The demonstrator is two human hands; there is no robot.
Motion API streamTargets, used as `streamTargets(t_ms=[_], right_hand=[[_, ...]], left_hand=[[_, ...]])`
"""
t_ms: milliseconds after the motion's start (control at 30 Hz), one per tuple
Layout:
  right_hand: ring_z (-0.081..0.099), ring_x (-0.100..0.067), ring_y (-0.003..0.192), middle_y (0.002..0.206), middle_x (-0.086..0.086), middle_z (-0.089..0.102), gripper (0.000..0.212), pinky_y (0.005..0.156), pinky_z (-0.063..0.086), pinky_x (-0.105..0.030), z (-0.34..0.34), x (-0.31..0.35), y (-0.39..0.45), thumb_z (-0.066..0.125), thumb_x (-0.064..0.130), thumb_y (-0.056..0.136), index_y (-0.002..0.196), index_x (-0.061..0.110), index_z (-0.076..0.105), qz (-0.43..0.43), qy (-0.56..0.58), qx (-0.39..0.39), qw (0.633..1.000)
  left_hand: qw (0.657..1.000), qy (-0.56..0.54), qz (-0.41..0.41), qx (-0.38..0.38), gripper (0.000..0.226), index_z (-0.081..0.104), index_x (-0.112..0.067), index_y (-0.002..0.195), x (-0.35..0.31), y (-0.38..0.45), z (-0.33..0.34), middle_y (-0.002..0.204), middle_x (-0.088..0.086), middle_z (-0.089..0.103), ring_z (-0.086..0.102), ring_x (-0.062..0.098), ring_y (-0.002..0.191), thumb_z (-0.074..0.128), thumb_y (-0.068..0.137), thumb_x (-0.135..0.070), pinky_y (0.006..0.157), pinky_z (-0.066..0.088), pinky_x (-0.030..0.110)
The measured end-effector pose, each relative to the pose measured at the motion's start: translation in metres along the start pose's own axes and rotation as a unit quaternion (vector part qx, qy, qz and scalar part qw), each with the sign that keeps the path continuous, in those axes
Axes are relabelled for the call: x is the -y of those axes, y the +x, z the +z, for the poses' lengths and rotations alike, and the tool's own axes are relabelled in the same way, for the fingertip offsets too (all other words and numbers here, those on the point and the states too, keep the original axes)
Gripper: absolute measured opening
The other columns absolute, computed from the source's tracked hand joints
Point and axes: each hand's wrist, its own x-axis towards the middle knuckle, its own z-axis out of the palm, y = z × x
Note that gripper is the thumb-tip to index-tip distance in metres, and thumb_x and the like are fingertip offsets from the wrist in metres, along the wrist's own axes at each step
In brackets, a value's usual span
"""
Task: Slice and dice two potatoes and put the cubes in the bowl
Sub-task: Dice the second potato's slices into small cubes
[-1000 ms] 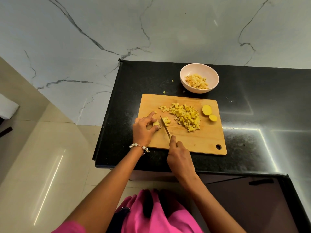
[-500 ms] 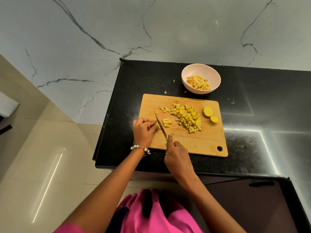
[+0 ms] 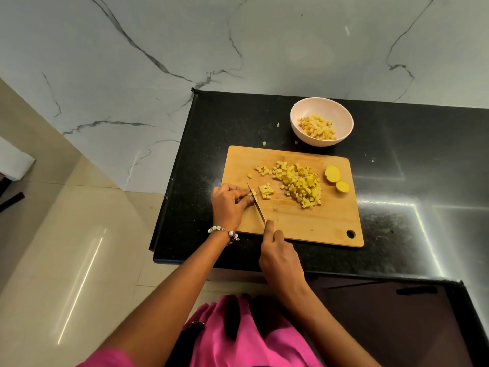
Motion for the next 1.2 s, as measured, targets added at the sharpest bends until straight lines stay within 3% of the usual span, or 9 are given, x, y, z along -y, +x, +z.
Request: streamTargets(t_ms=[67,167,267,367,533,700,1000,1100,1200], right_hand=[[0.047,-0.023,0.029,0.064,-0.014,0.058,0.068,0.025,0.03,-0.027,0.003,-0.004,-0.004,0.081,-0.001,0.04,0.106,-0.009,0.066,0.0,-0.003,-0.028,1.0],[0.051,-0.026,0.034,0.069,-0.017,0.06,0.065,0.027,0.034,-0.029,0.006,-0.004,-0.002,0.078,-0.002,0.051,0.113,-0.009,0.062,0.023,0.002,-0.023,0.999],[0.061,-0.036,0.062,0.097,-0.023,0.06,0.059,0.047,0.044,-0.037,0.005,-0.005,0.001,0.054,-0.001,0.081,0.138,-0.007,0.038,0.026,0.039,-0.006,0.999],[0.059,-0.037,0.089,0.118,-0.019,0.052,0.058,0.068,0.044,-0.039,0.005,-0.011,0.005,0.034,0.004,0.093,0.149,0.001,0.016,0.027,0.075,-0.024,0.997],[0.055,-0.036,0.095,0.115,-0.018,0.055,0.052,0.072,0.04,-0.039,-0.001,-0.008,0.012,0.033,0.011,0.098,0.149,0.005,0.02,0.009,0.117,-0.035,0.993],[0.054,-0.033,0.098,0.118,-0.017,0.055,0.052,0.076,0.04,-0.038,0.0,-0.008,0.017,0.03,0.013,0.1,0.149,0.007,0.017,0.002,0.099,-0.011,0.995],[0.057,-0.038,0.092,0.116,-0.021,0.053,0.056,0.069,0.038,-0.038,0.004,0.006,0.02,0.031,0.002,0.093,0.147,-0.002,0.016,0.002,0.051,0.019,0.999],[0.059,-0.039,0.06,0.09,-0.024,0.06,0.056,0.048,0.035,-0.035,0.006,0.007,0.014,0.047,-0.006,0.079,0.135,-0.012,0.039,-0.004,0.053,-0.006,0.999],[0.05,-0.028,0.033,0.066,-0.016,0.059,0.057,0.028,0.032,-0.029,0.011,0.0,0.001,0.069,-0.006,0.056,0.113,-0.01,0.061,-0.013,0.013,-0.03,0.999]], left_hand=[[1.0,0.003,0.0,0.001,0.025,0.075,-0.009,0.092,0.0,0.0,0.001,0.09,0.005,0.066,0.048,0.019,0.094,0.08,0.07,-0.02,0.078,0.039,0.025],[1.0,0.008,0.004,0.003,0.026,0.075,-0.009,0.093,-0.001,-0.001,0.001,0.09,0.005,0.065,0.047,0.018,0.095,0.08,0.07,-0.02,0.077,0.036,0.022],[1.0,0.008,0.007,-0.002,0.026,0.075,-0.009,0.093,0.0,-0.002,0.0,0.09,0.004,0.065,0.048,0.019,0.095,0.08,0.07,-0.02,0.077,0.035,0.02],[1.0,0.009,0.007,0.009,0.029,0.075,-0.011,0.096,0.0,-0.002,-0.002,0.093,0.004,0.065,0.049,0.019,0.096,0.08,0.071,-0.022,0.078,0.039,0.024],[0.999,0.0,0.012,0.039,0.046,0.068,-0.009,0.112,0.003,-0.002,-0.009,0.105,0.002,0.062,0.049,0.016,0.101,0.081,0.069,-0.019,0.084,0.042,0.023],[1.0,-0.015,0.005,0.009,0.032,0.073,-0.006,0.1,0.003,-0.006,-0.009,0.101,0.003,0.064,0.056,0.019,0.1,0.081,0.07,-0.015,0.085,0.045,0.025],[1.0,-0.011,0.0,-0.014,0.02,0.076,-0.006,0.087,0.002,-0.004,-0.004,0.094,0.004,0.065,0.056,0.019,0.095,0.081,0.07,-0.015,0.082,0.044,0.027],[1.0,-0.012,-0.002,-0.018,0.019,0.076,-0.006,0.085,0.002,-0.004,-0.003,0.093,0.005,0.065,0.056,0.019,0.093,0.081,0.069,-0.015,0.081,0.043,0.026],[1.0,-0.01,-0.006,-0.018,0.021,0.076,-0.006,0.086,0.002,-0.005,-0.002,0.094,0.005,0.064,0.056,0.02,0.094,0.081,0.069,-0.017,0.081,0.044,0.027]])
